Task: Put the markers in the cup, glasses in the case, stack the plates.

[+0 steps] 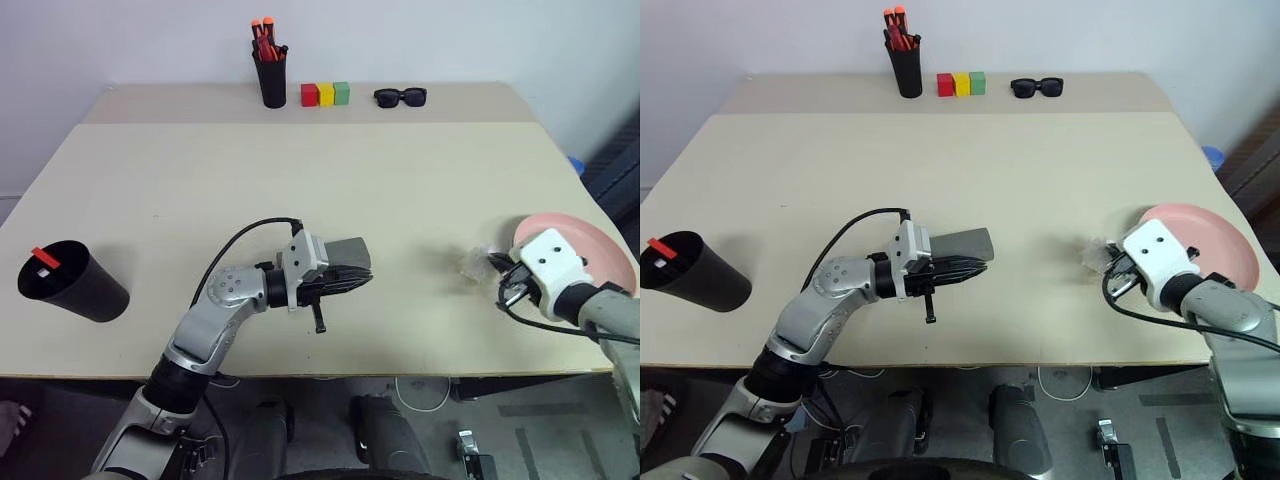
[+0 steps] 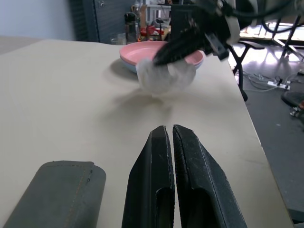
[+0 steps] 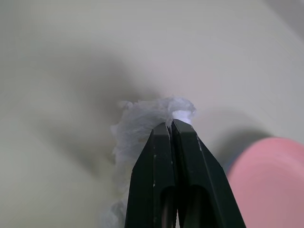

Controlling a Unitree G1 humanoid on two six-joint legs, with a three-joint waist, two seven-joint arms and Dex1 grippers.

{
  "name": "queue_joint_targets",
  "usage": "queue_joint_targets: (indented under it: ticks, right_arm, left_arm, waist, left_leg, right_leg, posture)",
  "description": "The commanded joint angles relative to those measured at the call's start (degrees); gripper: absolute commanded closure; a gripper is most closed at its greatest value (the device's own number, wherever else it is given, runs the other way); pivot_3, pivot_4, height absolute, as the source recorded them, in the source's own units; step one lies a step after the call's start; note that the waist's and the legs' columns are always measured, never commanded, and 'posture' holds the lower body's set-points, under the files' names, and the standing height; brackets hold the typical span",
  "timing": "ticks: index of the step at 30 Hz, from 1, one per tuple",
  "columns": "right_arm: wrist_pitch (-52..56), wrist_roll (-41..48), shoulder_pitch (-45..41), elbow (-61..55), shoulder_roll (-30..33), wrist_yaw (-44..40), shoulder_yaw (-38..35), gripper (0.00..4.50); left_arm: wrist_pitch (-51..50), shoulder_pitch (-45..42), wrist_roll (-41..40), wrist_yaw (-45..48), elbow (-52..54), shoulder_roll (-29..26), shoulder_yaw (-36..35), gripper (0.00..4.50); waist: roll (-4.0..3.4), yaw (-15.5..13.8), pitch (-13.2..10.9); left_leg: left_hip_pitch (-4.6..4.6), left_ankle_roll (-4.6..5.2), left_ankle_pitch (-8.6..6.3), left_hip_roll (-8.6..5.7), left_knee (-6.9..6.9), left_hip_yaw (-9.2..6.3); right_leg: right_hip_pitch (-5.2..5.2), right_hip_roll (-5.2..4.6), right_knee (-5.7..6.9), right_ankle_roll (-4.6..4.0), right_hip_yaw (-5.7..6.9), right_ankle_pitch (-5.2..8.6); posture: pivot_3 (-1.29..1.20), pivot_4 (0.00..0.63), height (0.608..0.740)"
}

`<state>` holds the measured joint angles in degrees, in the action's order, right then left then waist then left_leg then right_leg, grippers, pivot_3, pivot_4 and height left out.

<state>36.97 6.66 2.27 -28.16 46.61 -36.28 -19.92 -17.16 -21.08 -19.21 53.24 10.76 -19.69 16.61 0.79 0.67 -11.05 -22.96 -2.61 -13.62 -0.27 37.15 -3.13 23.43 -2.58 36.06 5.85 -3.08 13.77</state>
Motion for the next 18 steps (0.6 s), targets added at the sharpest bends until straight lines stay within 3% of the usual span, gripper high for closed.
queue_joint_targets:
  ticks: [1,9,12,18]
  right_arm:
    - [2.37,0.3,-2.99,-2.45,3.08,1.21,-7.11,4.48]
    - [1.55,-3.87,-3.18,7.53,7.18,3.77,-9.9,4.48]
    - [0.36,-4.6,-2.9,11.3,6.69,4.52,-8.97,3.68]
    - [-5.93,-6.33,-4.1,13.78,6.07,5.83,-5.0,0.74]
  left_arm:
    - [0.56,-1.24,-0.3,0.72,0.22,0.38,0.02,4.39]
    - [0.96,-1.84,0.02,0.78,-0.77,1.32,0.25,4.39]
    - [0.93,-1.76,0.1,0.17,-0.67,1.42,-0.14,4.39]
    - [-0.43,0.09,-0.33,-3.32,1.21,0.84,-2.58,4.39]
  waist:
    - [0.0,-0.01,0.0]
    - [0.01,-0.07,0.0]
    - [0.0,-0.01,0.0]
    - [-0.02,0.4,0.01]
  left_leg:
    - [-0.01,0.0,0.0,0.0,0.0,0.0]
    - [-0.1,0.01,0.0,-0.01,0.01,-0.03]
    - [-0.1,0.03,-0.02,-0.01,0.0,-0.01]
    - [-0.07,0.03,-0.02,0.0,-0.01,0.0]
  right_leg:
    - [0.01,0.0,0.0,0.0,0.0,0.0]
    - [0.01,-0.02,-0.1,-0.19,0.03,-0.11]
    - [0.02,-0.02,-0.11,-0.19,0.02,-0.11]
    - [0.04,0.01,-0.06,-0.17,0.02,-0.1]
  posture:
    - [0.0,0.15,0.74]
    - [0.0,0.15,0.74]
    - [0.0,0.15,0.74]
    - [0.0,0.15,0.74]
